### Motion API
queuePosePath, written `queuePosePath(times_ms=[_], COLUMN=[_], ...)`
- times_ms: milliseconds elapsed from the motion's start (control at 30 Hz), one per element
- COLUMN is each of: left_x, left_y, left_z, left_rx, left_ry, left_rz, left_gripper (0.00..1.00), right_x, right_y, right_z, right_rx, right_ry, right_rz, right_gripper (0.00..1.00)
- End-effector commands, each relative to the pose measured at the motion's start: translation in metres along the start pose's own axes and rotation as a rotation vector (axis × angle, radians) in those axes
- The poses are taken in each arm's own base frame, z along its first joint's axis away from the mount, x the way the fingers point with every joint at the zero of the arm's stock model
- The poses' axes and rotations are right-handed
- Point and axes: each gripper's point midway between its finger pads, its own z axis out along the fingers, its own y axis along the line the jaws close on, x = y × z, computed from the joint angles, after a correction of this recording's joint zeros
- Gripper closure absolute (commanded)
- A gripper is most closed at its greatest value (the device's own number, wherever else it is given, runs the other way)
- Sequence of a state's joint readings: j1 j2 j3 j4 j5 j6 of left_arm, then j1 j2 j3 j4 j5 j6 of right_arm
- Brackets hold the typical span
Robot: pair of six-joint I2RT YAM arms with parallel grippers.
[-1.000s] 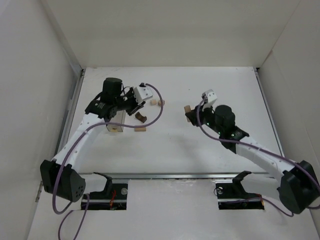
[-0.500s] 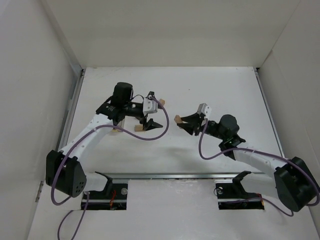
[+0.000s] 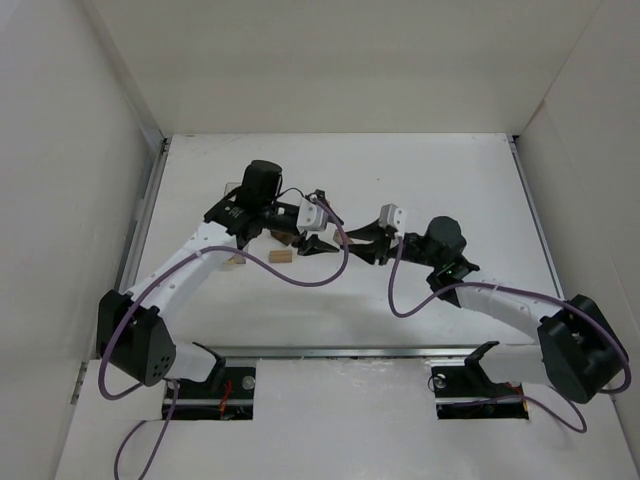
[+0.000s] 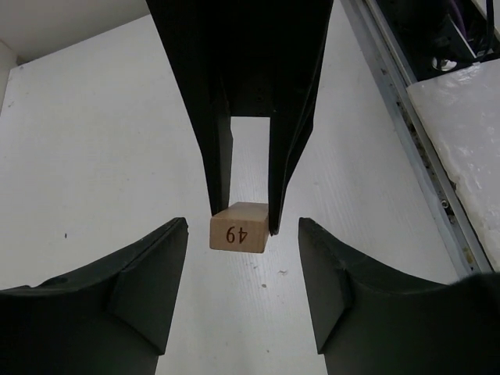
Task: Build the wood block tower
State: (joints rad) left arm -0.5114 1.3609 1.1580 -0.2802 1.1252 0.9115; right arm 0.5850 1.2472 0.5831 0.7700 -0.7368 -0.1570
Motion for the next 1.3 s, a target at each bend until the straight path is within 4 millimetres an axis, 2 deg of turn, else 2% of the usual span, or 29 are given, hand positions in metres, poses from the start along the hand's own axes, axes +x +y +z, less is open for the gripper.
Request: queuePosePath(times_ms=[0,133,167,200,433,533,567,600,633,667,733,800,833,867,900,933,967,1100,1133,1167,1233,1267], left_x=[-0.027,-0.023,-0.023,-0.022,-0.013,-0.016,-0.016,-0.017,-0.016,-0.018,-0.01,0.003,0.006,0.021,0.025,0.038,0.053,0.09,0.099,0.107,0.123,0.127], left_y=[0.009,0.012,0.012,0.013,0.017,0.018,0.017,0.02,0.02,0.024,0.033,0.035,0.04,0.045,0.048,0.049,0.056,0.066,0.066,0.06,0.06,0.066], left_z=[-0.002,0.0,0.0,0.0,0.0,-0.001,-0.001,0.0,0.002,0.001,0.003,0.002,0.001,-0.001,-0.003,-0.002,-0.002,0.006,0.008,0.013,0.02,0.02], left_rx=[0.0,0.003,0.003,-0.003,-0.022,-0.023,-0.022,-0.024,-0.027,-0.045,-0.075,-0.089,-0.109,-0.142,-0.166,-0.179,-0.211,-0.235,-0.233,-0.207,-0.188,-0.202], left_ry=[-0.052,-0.049,-0.049,-0.042,-0.009,-0.01,-0.01,-0.011,0.0,0.009,0.057,0.109,0.129,0.185,0.209,0.242,0.288,0.365,0.385,0.402,0.435,0.445], left_rz=[0.059,0.049,0.049,0.049,0.032,0.034,0.023,0.026,0.015,0.01,-0.014,-0.055,-0.054,-0.083,-0.092,-0.126,-0.153,-0.27,-0.287,-0.312,-0.303,-0.285], left_gripper=[0.45,0.54,0.61,0.64,0.65,0.79,0.9,0.95,0.99,1.0,1.0,1.0,1.0,1.0,1.0,1.0,1.0,1.0,1.0,1.0,1.0,1.0], right_x=[-0.028,-0.028,-0.028,-0.028,-0.028,-0.028,-0.025,-0.023,-0.019,-0.02,-0.011,-0.01,-0.014,-0.013,-0.004,-0.011,-0.008,-0.007,0.002,-0.009,-0.004,-0.009], right_y=[-0.001,-0.001,-0.001,-0.001,-0.003,-0.003,-0.003,-0.003,-0.005,-0.009,-0.014,-0.018,-0.019,-0.024,-0.022,-0.024,-0.031,-0.04,-0.037,-0.036,-0.033,-0.03], right_z=[0.011,0.011,0.011,0.011,0.011,0.011,0.011,0.01,0.012,0.013,0.011,0.008,0.004,0.0,-0.007,-0.013,-0.021,-0.056,-0.064,-0.072,-0.083,-0.089], right_rx=[-0.033,-0.033,-0.033,-0.033,-0.023,-0.023,-0.025,-0.026,-0.017,-0.005,0.034,0.07,0.089,0.132,0.155,0.19,0.264,0.452,0.478,0.499,0.527,0.538], right_ry=[-0.071,-0.071,-0.071,-0.071,-0.07,-0.07,-0.063,-0.056,-0.036,-0.03,0.005,0.027,0.02,0.026,0.044,0.03,0.043,0.037,0.051,0.023,0.044,0.03], right_rz=[-0.088,-0.088,-0.088,-0.088,-0.097,-0.097,-0.09,-0.084,-0.067,-0.063,-0.037,-0.025,-0.032,-0.033,-0.022,-0.037,-0.015,0.004,0.022,0.007,0.016,0.009], right_gripper=[1.0,1.0,1.0,1.0,1.0,1.0,1.0,0.96,0.84,0.67,0.47,0.12,0.0,0.0,0.0,0.0,0.0,0.0,0.0,0.0,0.0,0.0])
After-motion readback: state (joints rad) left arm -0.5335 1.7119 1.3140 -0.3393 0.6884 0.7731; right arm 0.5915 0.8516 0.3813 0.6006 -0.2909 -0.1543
